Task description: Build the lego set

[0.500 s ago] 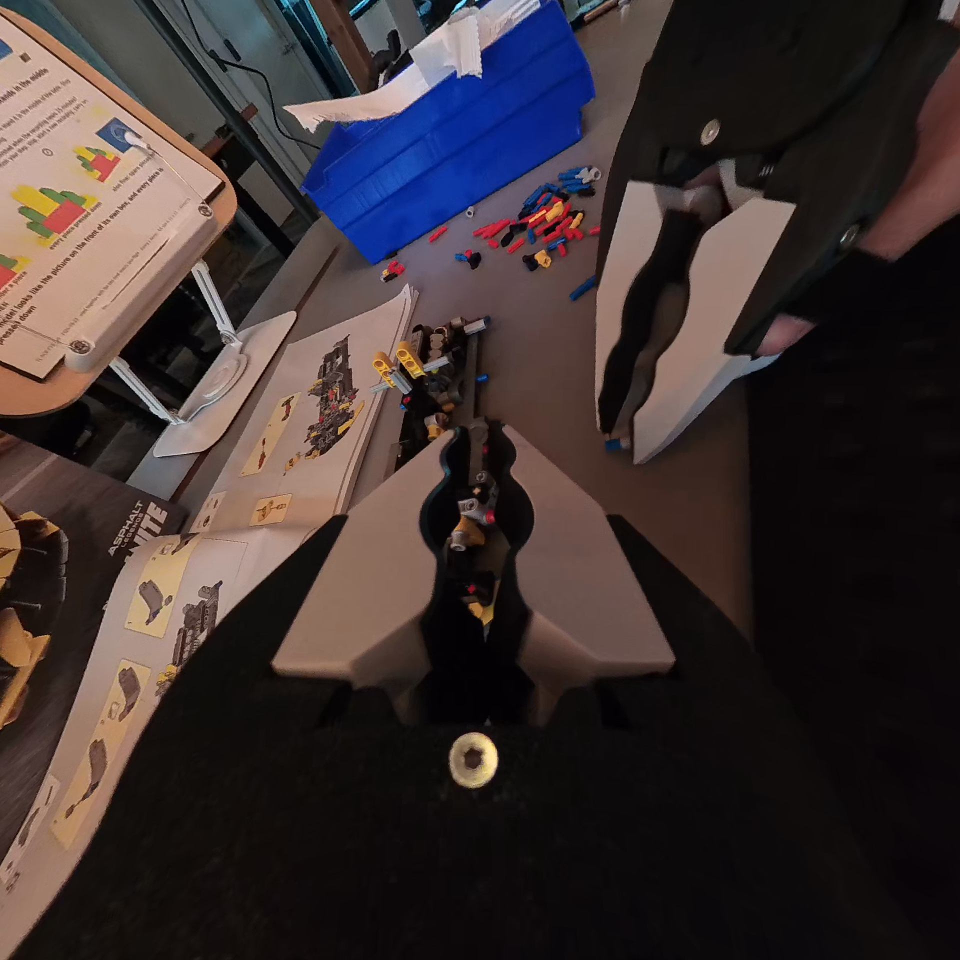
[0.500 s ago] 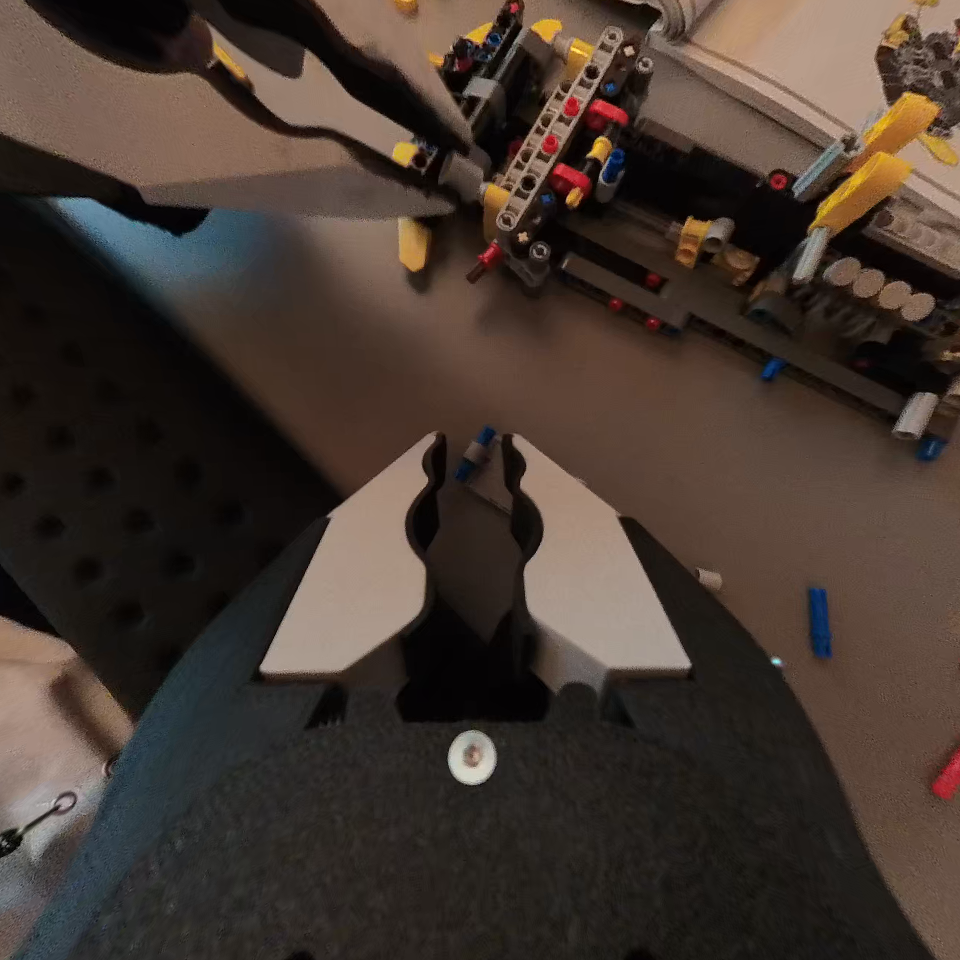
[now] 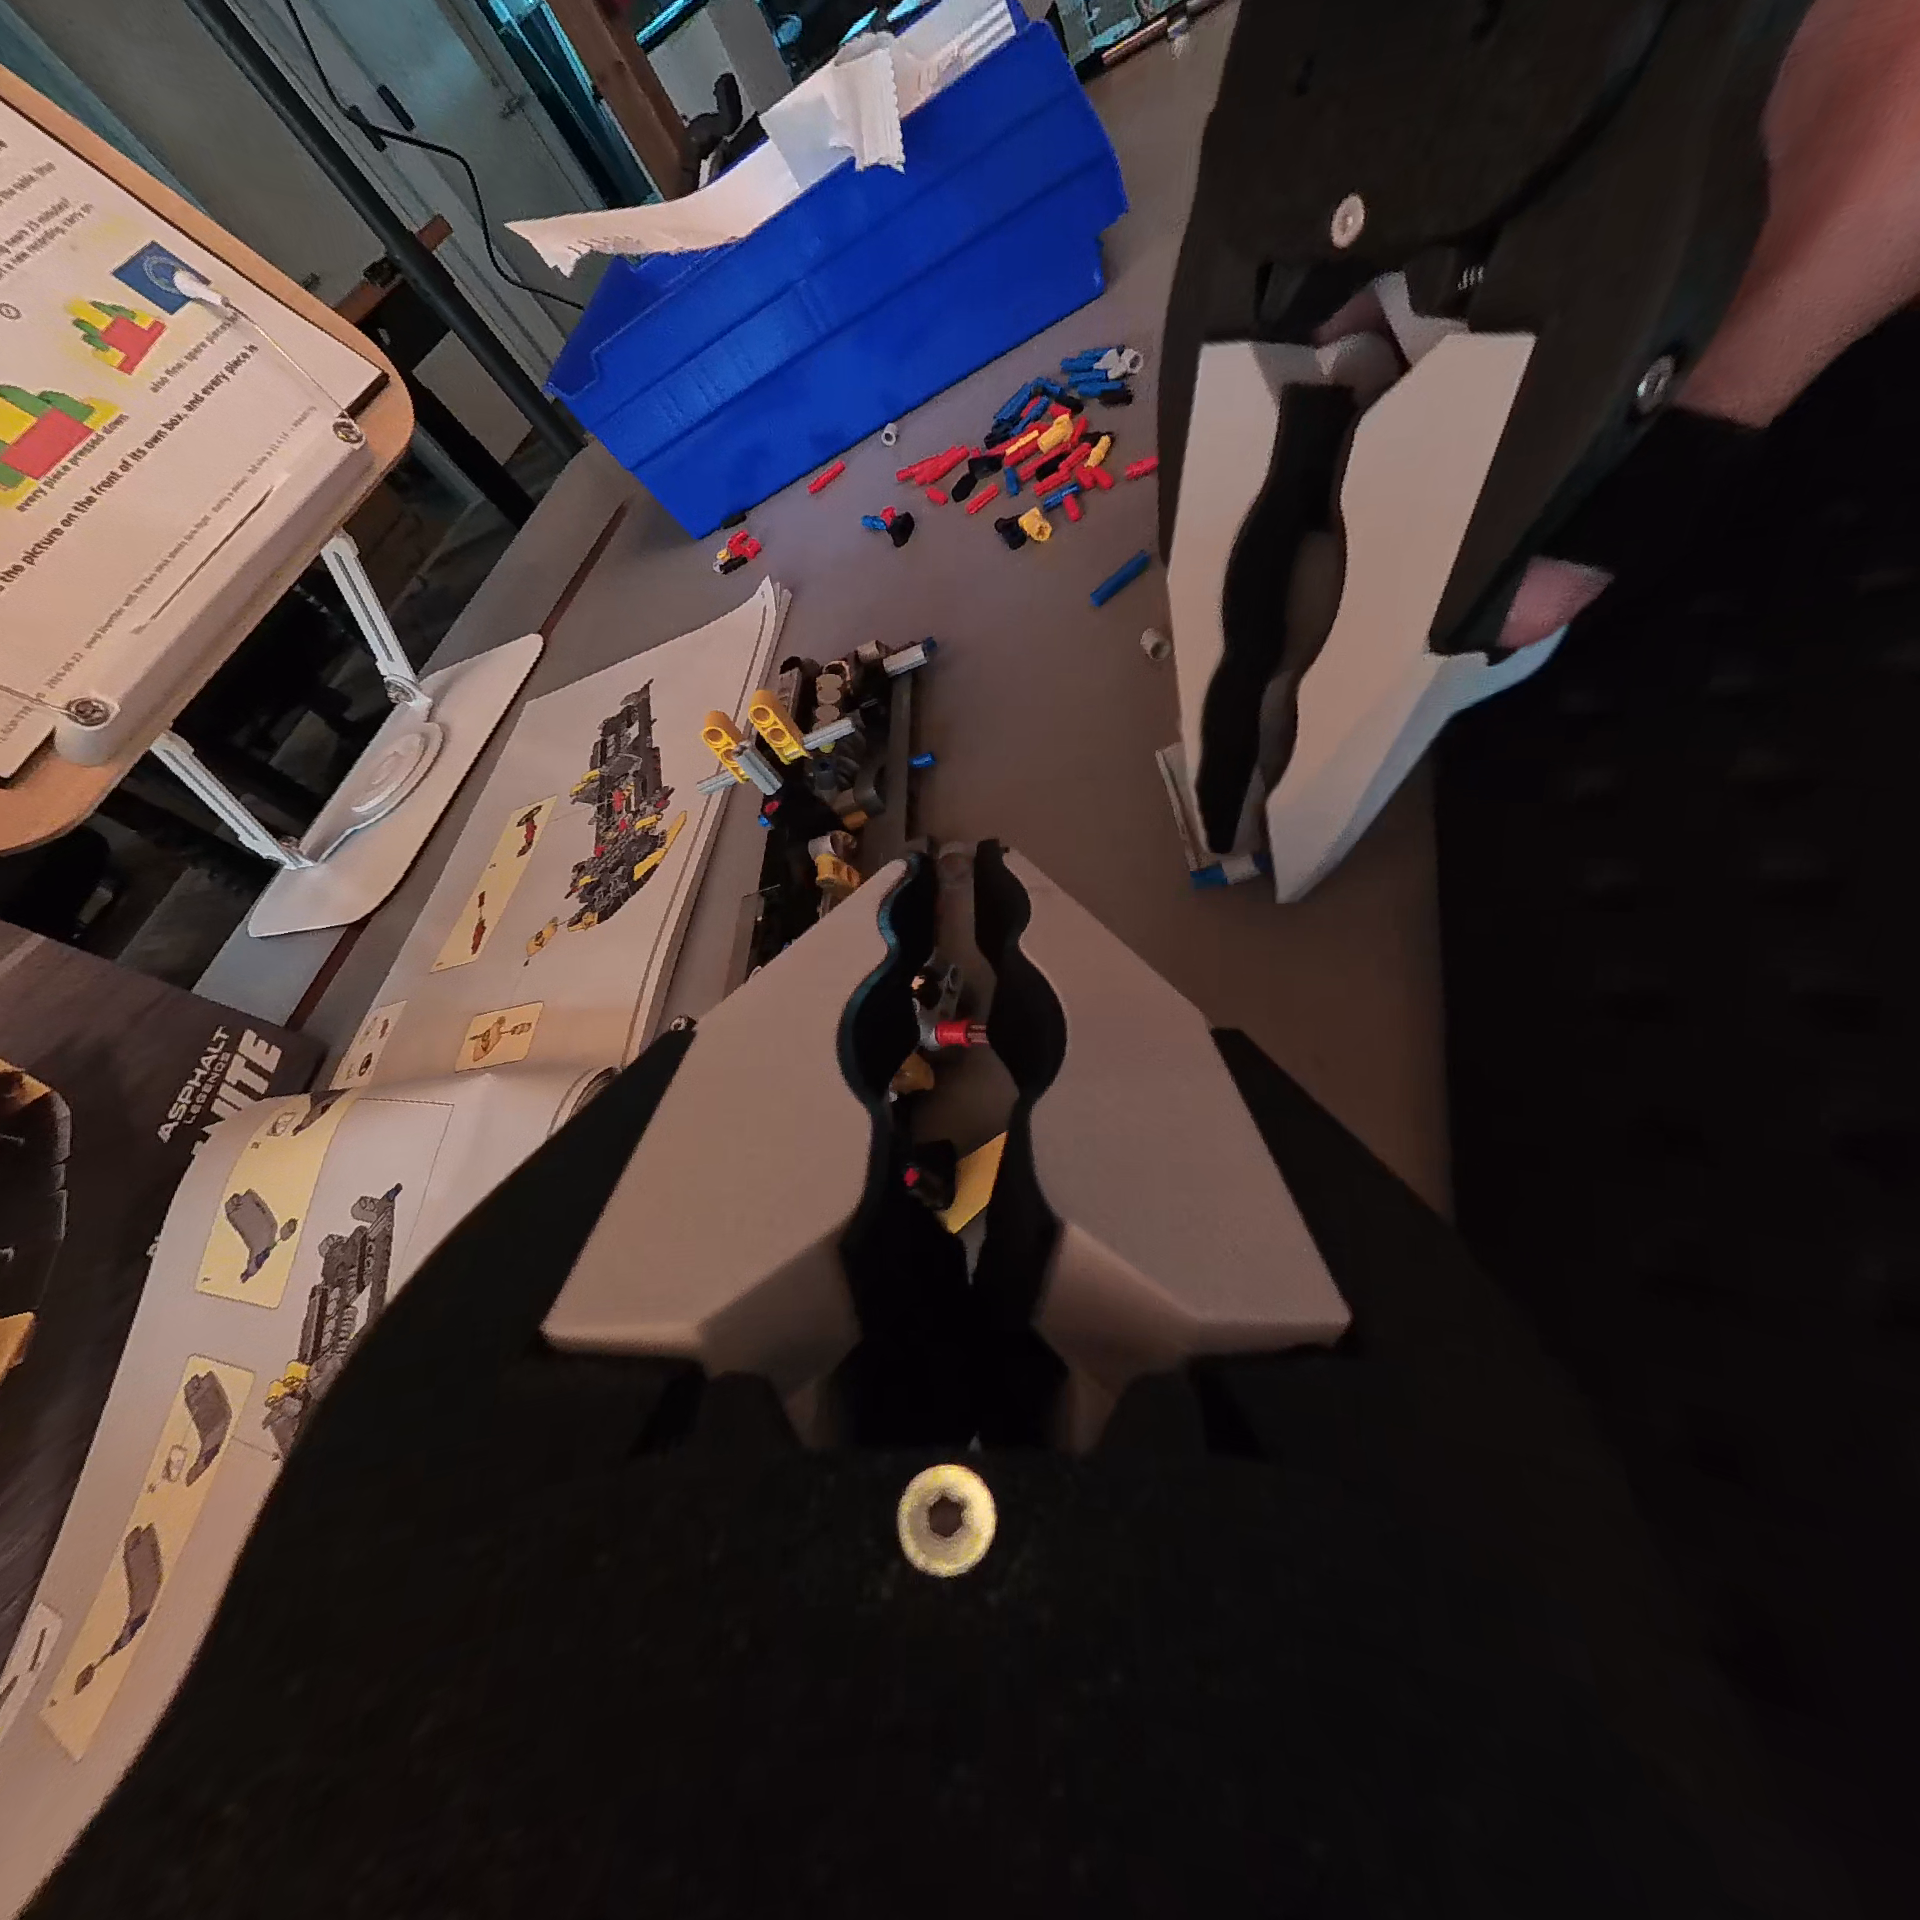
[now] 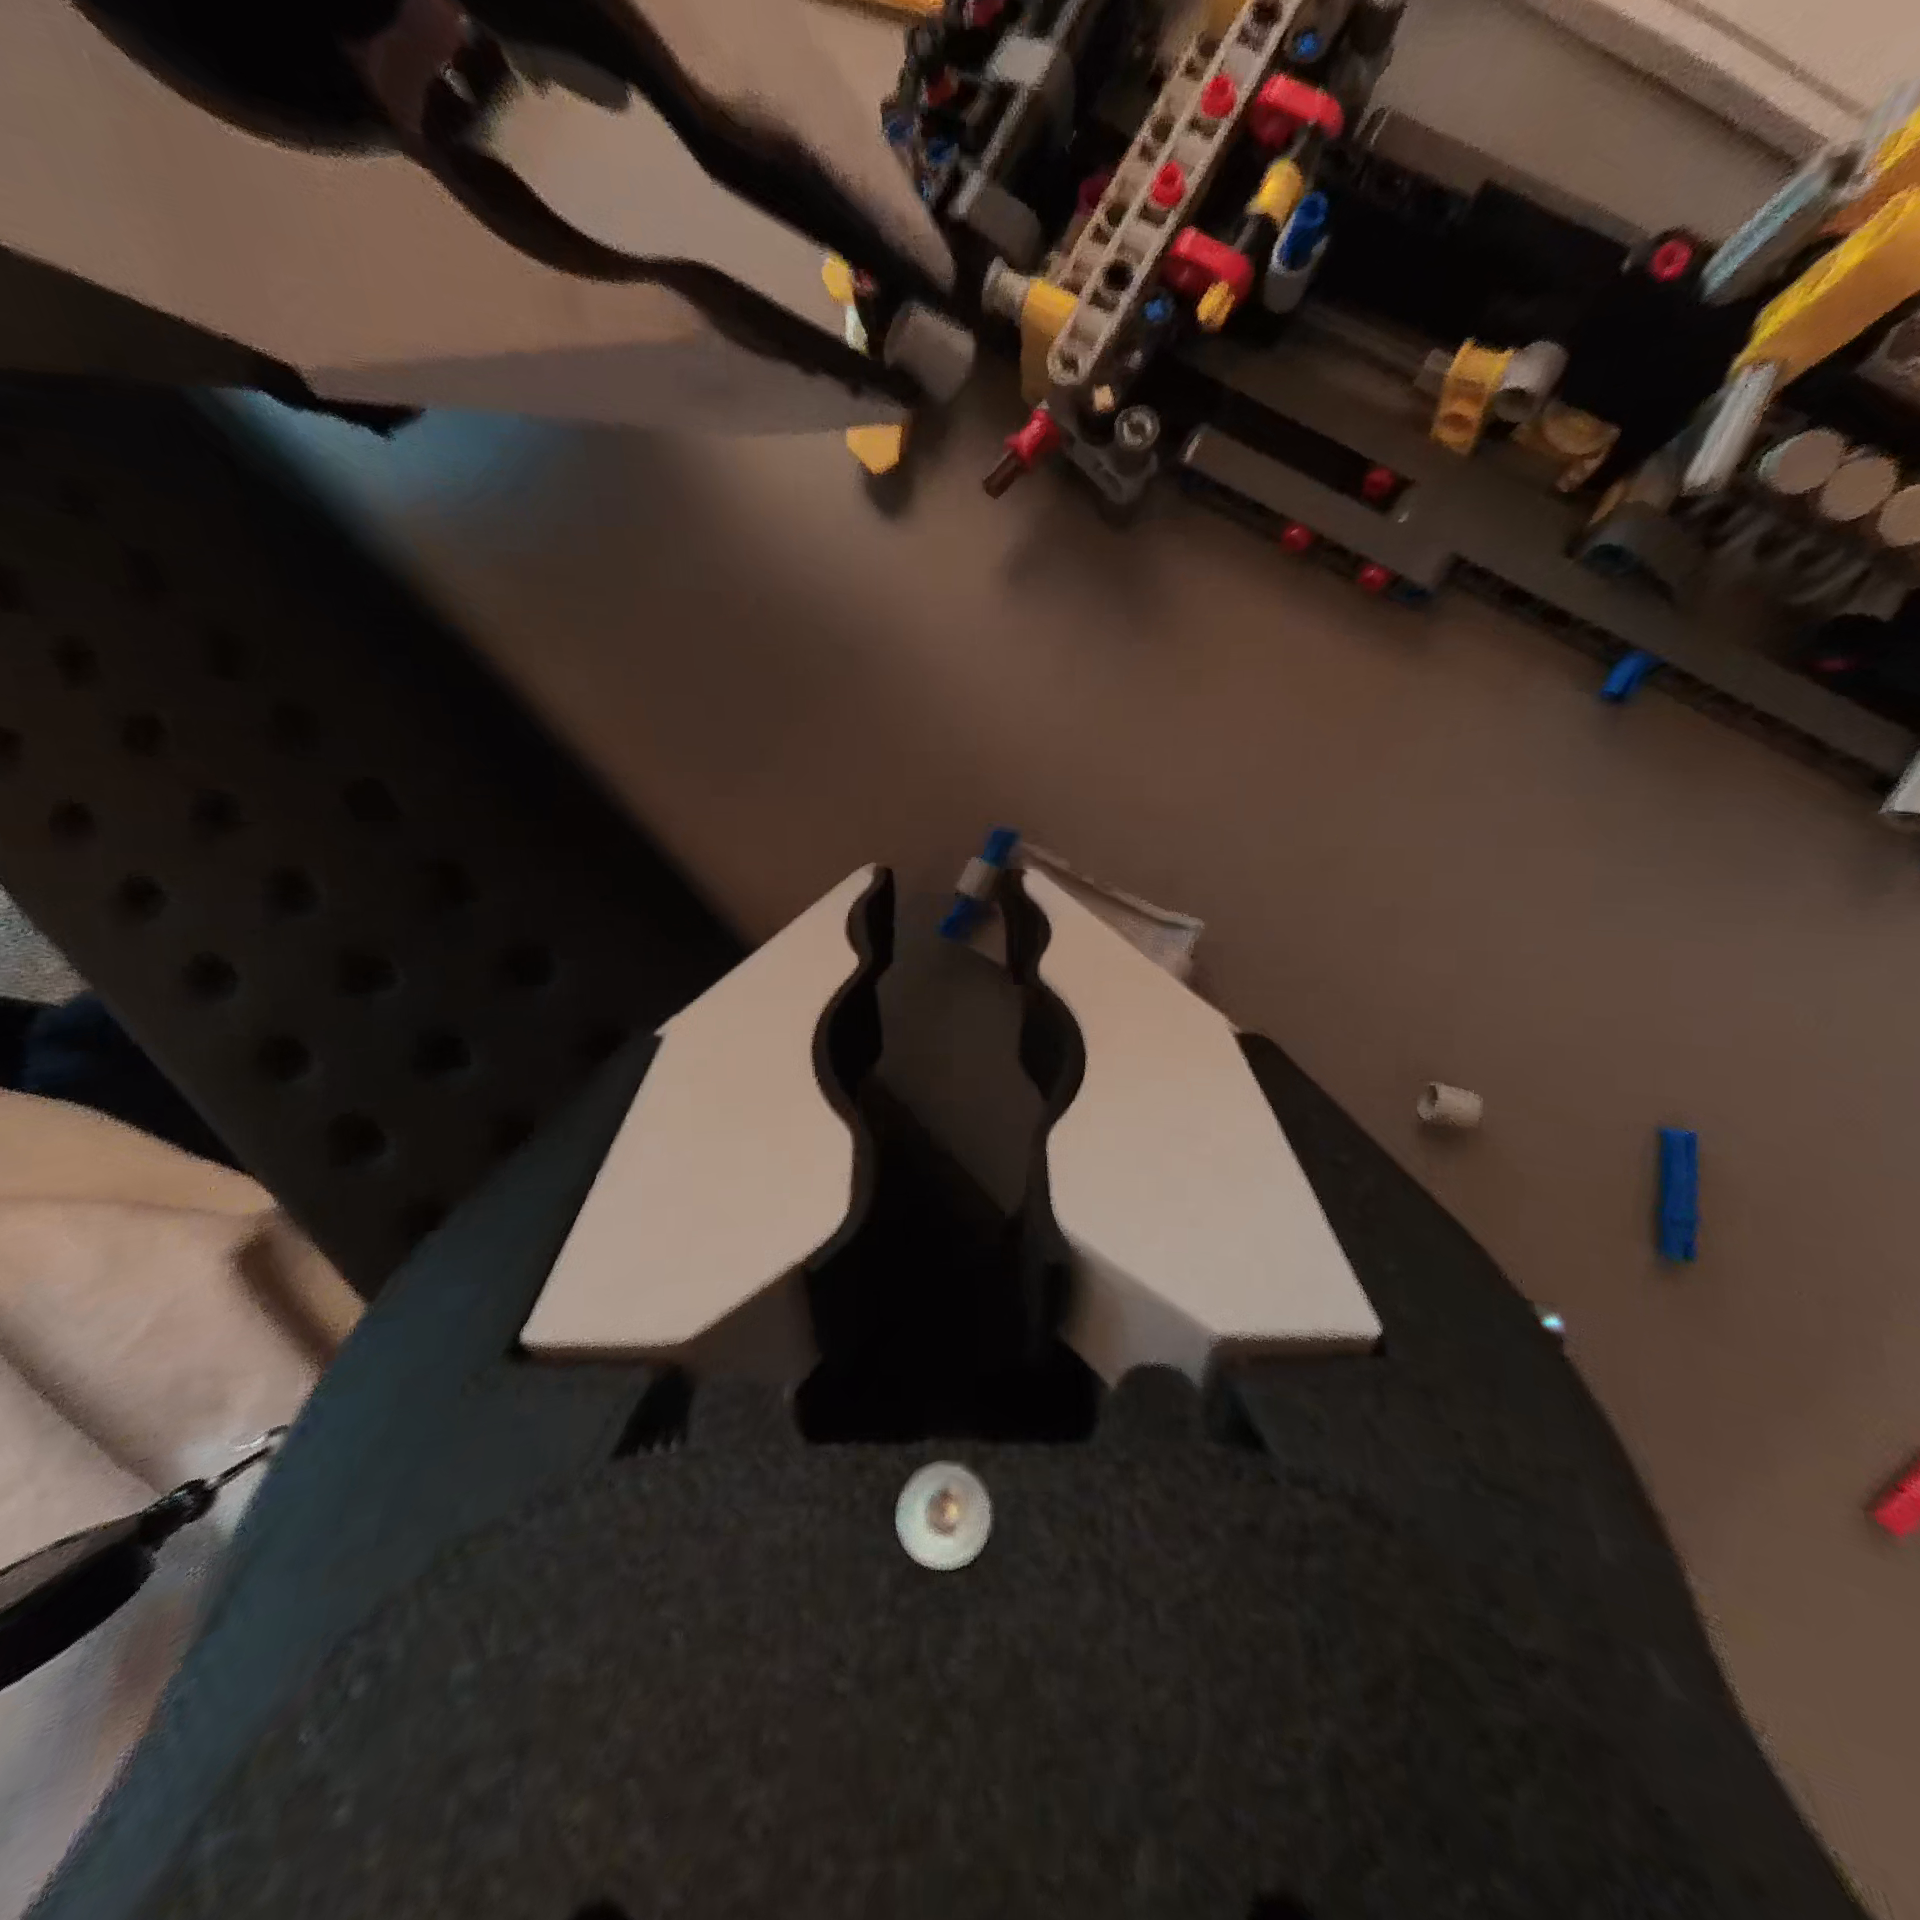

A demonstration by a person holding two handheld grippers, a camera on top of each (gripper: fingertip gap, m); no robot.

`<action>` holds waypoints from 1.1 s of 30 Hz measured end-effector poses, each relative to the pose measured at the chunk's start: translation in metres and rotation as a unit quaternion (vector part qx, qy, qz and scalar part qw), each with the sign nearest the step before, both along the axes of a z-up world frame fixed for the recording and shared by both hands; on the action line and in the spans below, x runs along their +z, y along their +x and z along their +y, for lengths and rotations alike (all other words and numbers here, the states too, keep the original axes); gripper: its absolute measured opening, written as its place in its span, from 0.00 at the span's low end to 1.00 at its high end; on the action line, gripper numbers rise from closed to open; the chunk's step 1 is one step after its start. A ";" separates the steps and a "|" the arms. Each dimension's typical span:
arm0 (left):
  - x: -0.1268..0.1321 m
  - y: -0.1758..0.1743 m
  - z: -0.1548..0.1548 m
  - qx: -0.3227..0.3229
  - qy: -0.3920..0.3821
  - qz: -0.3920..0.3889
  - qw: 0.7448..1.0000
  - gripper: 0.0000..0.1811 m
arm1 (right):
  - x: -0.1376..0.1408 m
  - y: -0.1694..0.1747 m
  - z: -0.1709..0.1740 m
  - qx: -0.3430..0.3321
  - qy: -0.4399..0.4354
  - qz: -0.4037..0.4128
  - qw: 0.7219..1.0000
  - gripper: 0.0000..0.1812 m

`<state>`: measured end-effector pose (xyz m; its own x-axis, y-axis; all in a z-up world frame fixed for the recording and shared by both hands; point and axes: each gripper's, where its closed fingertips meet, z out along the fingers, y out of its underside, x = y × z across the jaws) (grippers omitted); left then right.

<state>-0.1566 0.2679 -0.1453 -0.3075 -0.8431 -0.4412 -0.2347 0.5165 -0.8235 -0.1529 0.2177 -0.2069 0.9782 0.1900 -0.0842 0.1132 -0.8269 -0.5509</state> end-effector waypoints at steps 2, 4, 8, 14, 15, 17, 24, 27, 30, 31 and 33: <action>0.001 0.000 0.000 -0.001 -0.001 -0.001 1.000 0.03 | -0.006 0.005 -0.002 -0.004 -0.005 -0.035 0.999 0.12; 0.000 0.000 0.000 -0.002 -0.001 0.000 1.000 0.03 | -0.006 0.005 -0.001 -0.007 0.003 -0.039 0.999 0.11; -0.001 -0.001 -0.003 -0.009 0.000 0.004 1.000 0.03 | -0.005 0.006 0.006 -0.002 0.018 -0.020 1.000 0.08; -0.006 -0.005 -0.005 -0.025 -0.021 0.018 0.999 0.03 | -0.002 0.008 0.015 0.075 0.060 -0.030 0.995 0.02; -0.007 -0.006 -0.004 -0.027 -0.032 0.025 0.999 0.03 | 0.002 0.011 0.016 0.085 0.076 -0.033 0.993 0.02; -0.012 -0.007 -0.001 -0.026 -0.046 0.040 0.998 0.03 | 0.012 -0.008 0.007 0.164 0.094 0.031 0.981 0.02; -0.020 -0.009 -0.013 -0.058 -0.024 0.050 0.997 0.03 | 0.058 -0.028 -0.019 0.284 0.095 0.323 0.898 0.02; -0.005 -0.004 -0.006 -0.039 -0.032 0.007 0.999 0.03 | 0.068 -0.029 -0.026 0.294 0.039 0.442 0.847 0.02; 0.009 -0.005 -0.023 -0.085 -0.082 -0.013 0.993 0.03 | 0.046 -0.030 -0.021 0.287 -0.024 0.442 0.850 0.02; 0.006 -0.008 -0.032 -0.108 -0.093 0.002 0.990 0.03 | 0.046 -0.032 -0.021 0.294 -0.024 0.441 0.847 0.02; -0.012 -0.014 -0.045 -0.139 -0.093 0.051 0.985 0.03 | 0.048 -0.034 -0.019 0.299 -0.017 0.441 0.846 0.02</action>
<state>-0.1704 0.2225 -0.1573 -0.5730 -0.7832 -0.2414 -0.1925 0.4150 -0.8892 -0.1870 0.1990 -0.1592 0.2621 0.6114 -0.7466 0.0741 -0.7841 -0.6161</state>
